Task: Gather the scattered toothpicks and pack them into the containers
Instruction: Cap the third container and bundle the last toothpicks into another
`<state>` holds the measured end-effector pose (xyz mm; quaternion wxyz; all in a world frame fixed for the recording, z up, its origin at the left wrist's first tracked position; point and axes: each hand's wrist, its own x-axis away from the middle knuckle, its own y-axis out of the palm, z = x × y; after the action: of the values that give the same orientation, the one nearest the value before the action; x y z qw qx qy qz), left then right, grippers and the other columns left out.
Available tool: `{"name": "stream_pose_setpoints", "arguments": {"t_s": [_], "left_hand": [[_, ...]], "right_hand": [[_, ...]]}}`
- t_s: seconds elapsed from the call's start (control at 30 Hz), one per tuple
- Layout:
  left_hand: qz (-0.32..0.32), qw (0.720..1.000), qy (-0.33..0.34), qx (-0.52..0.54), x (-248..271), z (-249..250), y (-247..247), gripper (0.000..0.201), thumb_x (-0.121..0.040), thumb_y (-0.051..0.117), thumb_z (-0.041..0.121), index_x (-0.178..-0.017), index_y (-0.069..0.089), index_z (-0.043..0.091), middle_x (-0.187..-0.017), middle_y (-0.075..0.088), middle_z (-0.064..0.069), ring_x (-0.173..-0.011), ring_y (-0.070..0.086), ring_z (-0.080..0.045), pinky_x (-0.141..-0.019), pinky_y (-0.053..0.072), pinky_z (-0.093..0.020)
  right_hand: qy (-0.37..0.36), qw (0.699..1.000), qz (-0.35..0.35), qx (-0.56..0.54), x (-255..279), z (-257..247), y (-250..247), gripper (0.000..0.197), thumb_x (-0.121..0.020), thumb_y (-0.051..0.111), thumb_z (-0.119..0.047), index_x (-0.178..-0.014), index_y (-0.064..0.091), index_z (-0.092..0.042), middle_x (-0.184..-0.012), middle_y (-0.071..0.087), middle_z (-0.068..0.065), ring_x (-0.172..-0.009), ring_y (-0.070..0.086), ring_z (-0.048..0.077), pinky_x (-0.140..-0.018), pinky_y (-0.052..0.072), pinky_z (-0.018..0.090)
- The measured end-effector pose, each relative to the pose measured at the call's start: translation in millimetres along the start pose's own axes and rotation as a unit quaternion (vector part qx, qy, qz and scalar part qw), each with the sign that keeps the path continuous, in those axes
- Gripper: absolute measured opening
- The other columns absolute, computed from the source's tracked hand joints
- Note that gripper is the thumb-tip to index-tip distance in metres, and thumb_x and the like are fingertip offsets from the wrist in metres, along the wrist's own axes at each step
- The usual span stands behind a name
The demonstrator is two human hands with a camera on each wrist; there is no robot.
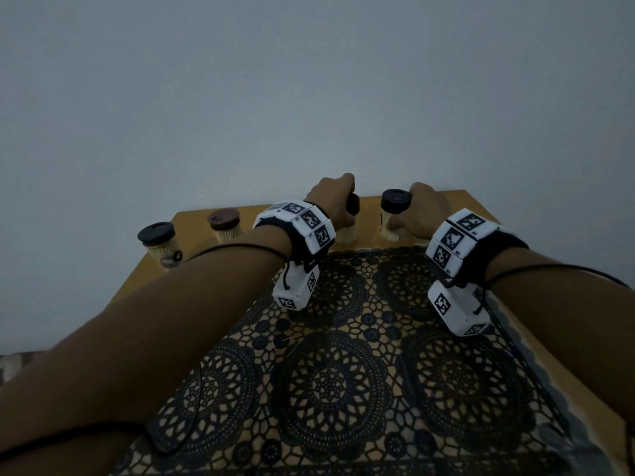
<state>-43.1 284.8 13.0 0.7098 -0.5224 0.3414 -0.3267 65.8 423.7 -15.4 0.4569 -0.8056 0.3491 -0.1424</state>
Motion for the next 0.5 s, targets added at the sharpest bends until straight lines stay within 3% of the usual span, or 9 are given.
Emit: {"name": "stream_pose_setpoints", "arguments": {"t_s": [0.2, 0.3, 0.4, 0.5], "left_hand": [[0.001, 1.000, -0.004, -0.013, 10.5, -0.6, -1.5, 0.068, -0.083, 0.072, 0.029, -0.138, 0.036, 0.015, -0.127, 0.051, -0.015, -0.112, 0.052, -0.034, -0.093, 0.047, -0.046], [0.020, 0.999, -0.012, -0.022, 25.4, -6.3, -14.5, 0.061, -0.088, 0.065, 0.035, -0.139, 0.036, 0.016, -0.131, 0.048, -0.014, -0.115, 0.050, -0.033, -0.094, 0.044, -0.045], [0.059, 0.998, -0.018, -0.035, 50.5, -28.1, -37.5, 0.050, -0.092, 0.058, 0.025, -0.136, 0.040, 0.013, -0.132, 0.047, -0.014, -0.116, 0.049, -0.034, -0.096, 0.043, -0.045], [0.083, 0.994, -0.049, -0.058, 79.6, -63.5, -61.2, 0.051, -0.085, 0.054, 0.008, -0.134, 0.042, 0.012, -0.132, 0.046, -0.016, -0.117, 0.046, -0.035, -0.096, 0.042, -0.047]], "right_hand": [[0.012, 1.000, -0.007, -0.012, 6.7, -2.3, -3.2, 0.060, -0.070, 0.083, -0.026, -0.112, 0.048, -0.002, -0.103, 0.058, 0.014, -0.084, 0.053, 0.027, -0.051, 0.034, 0.030], [0.022, 1.000, 0.006, -0.006, 18.3, -7.0, -5.3, 0.074, -0.071, 0.082, -0.028, -0.124, 0.038, -0.001, -0.108, 0.053, 0.015, -0.094, 0.052, 0.031, -0.066, 0.041, 0.034], [0.007, 0.996, 0.075, 0.046, 33.9, -22.6, -10.1, 0.082, -0.072, 0.080, -0.033, -0.133, 0.033, -0.007, -0.128, 0.046, 0.020, -0.116, 0.044, 0.040, -0.085, 0.043, 0.046], [-0.069, 0.988, 0.126, 0.062, 50.2, -56.3, -12.4, 0.082, -0.075, 0.078, -0.036, -0.139, 0.034, -0.011, -0.135, 0.042, 0.019, -0.124, 0.037, 0.039, -0.097, 0.037, 0.050]]}}
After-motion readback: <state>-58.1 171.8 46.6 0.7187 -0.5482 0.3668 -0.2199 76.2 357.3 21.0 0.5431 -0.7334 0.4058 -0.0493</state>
